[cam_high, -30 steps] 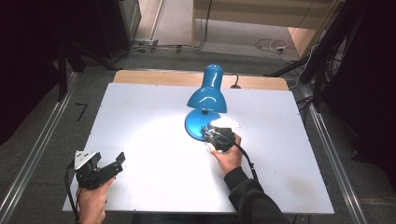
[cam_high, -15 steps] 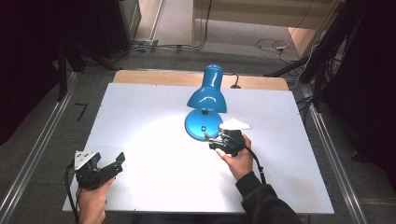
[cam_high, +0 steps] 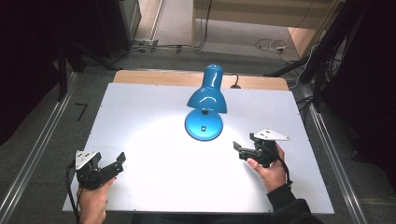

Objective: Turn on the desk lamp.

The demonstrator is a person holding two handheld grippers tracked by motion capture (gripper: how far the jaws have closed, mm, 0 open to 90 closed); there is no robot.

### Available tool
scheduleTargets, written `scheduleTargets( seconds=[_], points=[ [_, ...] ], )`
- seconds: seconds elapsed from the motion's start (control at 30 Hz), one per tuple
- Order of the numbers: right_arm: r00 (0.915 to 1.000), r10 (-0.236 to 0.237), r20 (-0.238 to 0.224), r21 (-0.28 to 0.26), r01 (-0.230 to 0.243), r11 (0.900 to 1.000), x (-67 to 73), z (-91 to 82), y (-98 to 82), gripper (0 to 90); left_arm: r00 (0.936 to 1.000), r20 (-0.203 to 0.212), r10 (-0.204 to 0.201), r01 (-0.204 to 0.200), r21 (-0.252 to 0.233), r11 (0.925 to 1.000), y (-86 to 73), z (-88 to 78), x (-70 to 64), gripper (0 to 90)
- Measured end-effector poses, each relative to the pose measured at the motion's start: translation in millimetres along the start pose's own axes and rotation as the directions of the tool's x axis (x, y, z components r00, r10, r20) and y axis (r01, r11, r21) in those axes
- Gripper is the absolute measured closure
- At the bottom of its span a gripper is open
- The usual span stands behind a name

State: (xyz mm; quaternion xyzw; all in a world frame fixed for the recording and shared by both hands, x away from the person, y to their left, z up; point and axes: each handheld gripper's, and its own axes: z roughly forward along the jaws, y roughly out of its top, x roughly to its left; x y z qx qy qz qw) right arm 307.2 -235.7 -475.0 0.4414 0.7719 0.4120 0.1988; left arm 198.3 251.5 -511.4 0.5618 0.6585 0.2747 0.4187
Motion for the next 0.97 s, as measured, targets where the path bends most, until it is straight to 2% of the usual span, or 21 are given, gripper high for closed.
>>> scheduleTargets(
  seconds=[0.23,0.27,0.3,0.47,0.53,0.57,0.6,0.63,0.67,0.7,0.73,0.77,0.8,0.83,0.97],
  points=[
    [0.9985,0.02,0.051,-0.008,-0.02,1.0,-24.8,-32.9,-19.4,19.8,0.9999,-0.006,-0.009,0.009,-0.005,0.9999,0.0,-0.4,1.2,10.5],
    [0.9985,0.02,0.051,-0.008,-0.02,1.0,-24.8,-32.9,-19.4,19.8,0.9999,-0.005,-0.009,0.009,-0.005,0.9999,0.0,-0.4,1.4,10.5],
    [0.9966,0.033,0.075,-0.014,-0.032,0.999,-34.2,-43.7,-26.3,19.8,0.9999,-0.006,-0.01,0.01,-0.005,0.9999,-0.1,-0.4,1.5,10.5],
    [0.9862,0.099,0.133,-0.033,-0.095,0.995,-61.0,-70.2,-43.0,19.7,1.0,-0.007,-0.007,0.007,-0.002,1.0,0.1,-0.1,1.0,10.5],
    [0.9794,0.117,0.164,-0.042,-0.112,0.993,-70.2,-79.0,-49.1,19.6,1.0,-0.008,-0.005,0.005,-0.002,1.0,0.2,0.2,0.5,10.5],
    [0.9794,0.117,0.164,-0.042,-0.112,0.993,-70.2,-79.0,-49.1,19.6,1.0,-0.008,-0.005,0.005,-0.002,1.0,0.2,0.2,0.5,10.5],
    [0.9762,0.129,0.174,-0.047,-0.123,0.991,-74.7,-82.8,-52.2,19.5,1.0,-0.008,-0.004,0.004,-0.001,1.0,0.2,0.1,0.4,10.5],
    [0.9692,0.152,0.194,-0.047,-0.146,0.988,-82.9,-88.6,-57.8,19.3,1.0,-0.009,-0.005,0.005,-0.001,1.0,0.1,0.2,0.3,10.5],
    [0.9692,0.152,0.194,-0.047,-0.146,0.988,-82.9,-88.6,-57.8,19.3,1.0,-0.009,-0.005,0.005,-0.001,1.0,0.1,0.2,0.2,10.5],
    [0.9608,0.174,0.216,-0.052,-0.167,0.985,-90.1,-93.1,-62.9,19.1,1.0,-0.009,-0.004,0.004,0.0,1.0,0.0,0.2,0.2,10.5],
    [0.9608,0.174,0.216,-0.052,-0.167,0.985,-90.1,-93.1,-62.9,19.1,1.0,-0.009,-0.003,0.003,0.001,1.0,0.0,0.2,0.2,10.5],
    [0.9569,0.182,0.226,-0.052,-0.175,0.983,-93.5,-94.9,-65.1,19.1,1.0,-0.009,-0.003,0.003,0.0,1.0,0.1,0.2,0.2,10.5],
    [0.9457,0.207,0.251,-0.057,-0.199,0.978,-100.5,-97.3,-68.9,19.0,1.0,-0.009,-0.003,0.003,0.0,1.0,0.0,0.2,0.2,10.5],
    [0.9457,0.207,0.251,-0.057,-0.199,0.978,-100.5,-97.3,-68.9,19.0,1.0,-0.009,-0.003,0.003,-0.001,1.0,0.0,0.1,0.2,10.5],
    [0.9285,0.237,0.286,-0.045,-0.234,0.971,-111.2,-96.8,-75.9,18.4,0.9999,-0.014,-0.002,0.002,0.001,1.0,-0.7,0.5,0.5,10.5]
  ],
)
